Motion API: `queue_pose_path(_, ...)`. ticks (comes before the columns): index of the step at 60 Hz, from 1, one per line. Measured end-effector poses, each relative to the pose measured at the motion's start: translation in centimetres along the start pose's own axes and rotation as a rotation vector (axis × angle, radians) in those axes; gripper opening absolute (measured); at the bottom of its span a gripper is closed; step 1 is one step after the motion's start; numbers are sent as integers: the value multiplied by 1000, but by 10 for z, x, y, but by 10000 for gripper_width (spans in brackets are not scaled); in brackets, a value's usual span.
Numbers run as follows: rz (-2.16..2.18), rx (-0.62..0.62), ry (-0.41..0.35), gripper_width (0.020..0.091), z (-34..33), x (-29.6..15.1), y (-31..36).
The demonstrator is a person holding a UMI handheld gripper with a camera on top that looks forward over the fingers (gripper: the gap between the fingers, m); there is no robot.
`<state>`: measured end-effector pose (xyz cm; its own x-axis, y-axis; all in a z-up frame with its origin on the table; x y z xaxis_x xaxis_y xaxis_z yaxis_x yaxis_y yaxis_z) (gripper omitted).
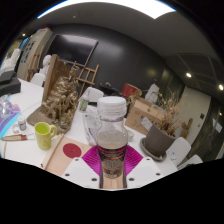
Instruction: Pour water
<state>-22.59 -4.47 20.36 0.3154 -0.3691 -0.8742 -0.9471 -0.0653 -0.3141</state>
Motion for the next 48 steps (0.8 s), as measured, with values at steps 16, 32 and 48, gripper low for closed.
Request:
queue_pose_path(16,-726,182,-22,255,80,-87,39)
queue_pose_path(32,-1306,244,-15,256,126,-83,98)
queue_pose_path(48,-1576,273,-17,257,141,-75,118)
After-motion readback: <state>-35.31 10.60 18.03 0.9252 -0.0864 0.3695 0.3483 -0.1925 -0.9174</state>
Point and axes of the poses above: the point between the fingertips, and its own axes, seen from behind it with the camera up: y to the left, x down, z forward, the way the camera looks, the point moved 5 cm from there along -z, backward, against the way the camera looks, and after that the axes turned 11 degrees about -x, right-handed, at the moved point
